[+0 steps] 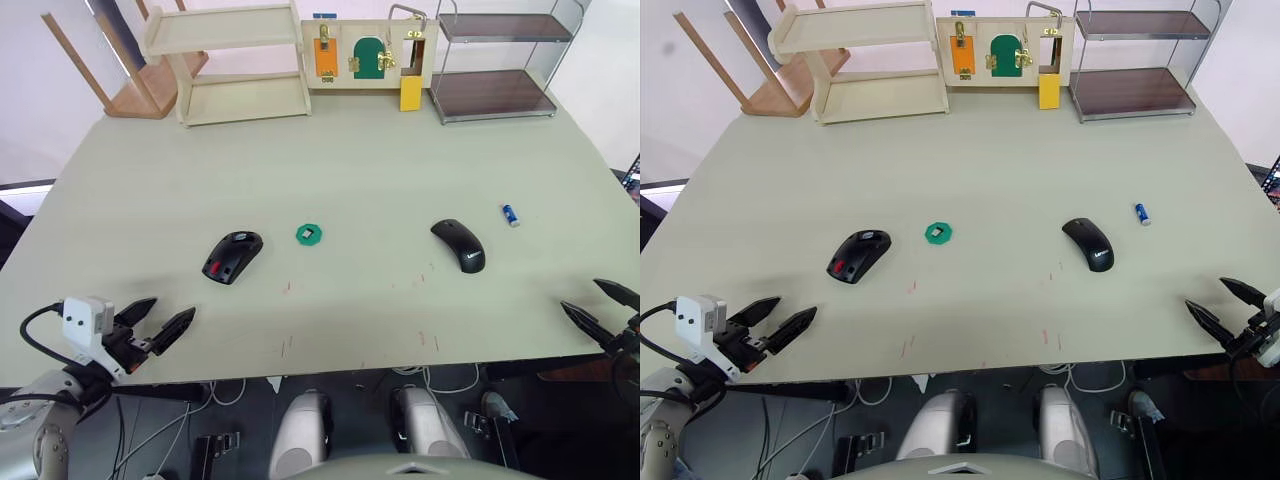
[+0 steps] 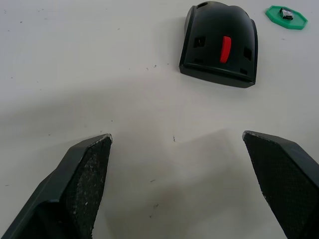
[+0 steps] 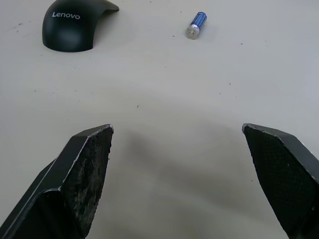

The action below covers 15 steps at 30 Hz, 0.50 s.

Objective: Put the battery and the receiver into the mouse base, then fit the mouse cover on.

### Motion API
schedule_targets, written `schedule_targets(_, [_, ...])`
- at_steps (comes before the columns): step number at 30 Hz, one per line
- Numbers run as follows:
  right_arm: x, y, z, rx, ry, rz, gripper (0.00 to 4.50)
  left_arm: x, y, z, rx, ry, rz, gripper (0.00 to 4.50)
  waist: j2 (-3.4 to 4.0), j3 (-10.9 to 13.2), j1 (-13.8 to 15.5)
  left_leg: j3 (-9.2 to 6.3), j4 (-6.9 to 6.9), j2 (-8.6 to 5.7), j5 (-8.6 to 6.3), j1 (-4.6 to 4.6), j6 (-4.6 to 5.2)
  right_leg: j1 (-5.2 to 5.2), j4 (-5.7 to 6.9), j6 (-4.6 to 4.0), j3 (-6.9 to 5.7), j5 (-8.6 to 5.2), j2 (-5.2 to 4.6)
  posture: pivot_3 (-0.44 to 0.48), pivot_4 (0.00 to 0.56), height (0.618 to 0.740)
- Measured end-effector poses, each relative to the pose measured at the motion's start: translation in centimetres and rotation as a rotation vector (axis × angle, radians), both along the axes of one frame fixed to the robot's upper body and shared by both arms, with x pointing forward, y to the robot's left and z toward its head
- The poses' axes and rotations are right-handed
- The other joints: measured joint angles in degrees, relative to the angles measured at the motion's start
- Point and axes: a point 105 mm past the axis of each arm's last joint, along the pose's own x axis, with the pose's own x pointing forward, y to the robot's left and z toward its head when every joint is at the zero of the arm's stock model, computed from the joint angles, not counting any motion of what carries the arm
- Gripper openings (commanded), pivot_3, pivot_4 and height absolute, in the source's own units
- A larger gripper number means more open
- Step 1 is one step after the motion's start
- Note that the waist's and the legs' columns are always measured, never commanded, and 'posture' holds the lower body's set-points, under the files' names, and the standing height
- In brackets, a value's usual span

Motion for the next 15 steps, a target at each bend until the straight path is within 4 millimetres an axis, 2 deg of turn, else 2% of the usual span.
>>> schedule_targets(15, [0.16, 0.28, 0.32, -0.014, -0.028, 0.037, 4.36, -0.34, -0.66, 0.07, -0.013, 0.009, -0.021, 4.5, 0.0, 0.0, -0.01, 0.01, 0.0, 0.0, 0.0, 0.01, 0.0, 0.0, 0.0, 0.0, 0.0, 0.0, 0.01, 0.0, 0.15, 0.74])
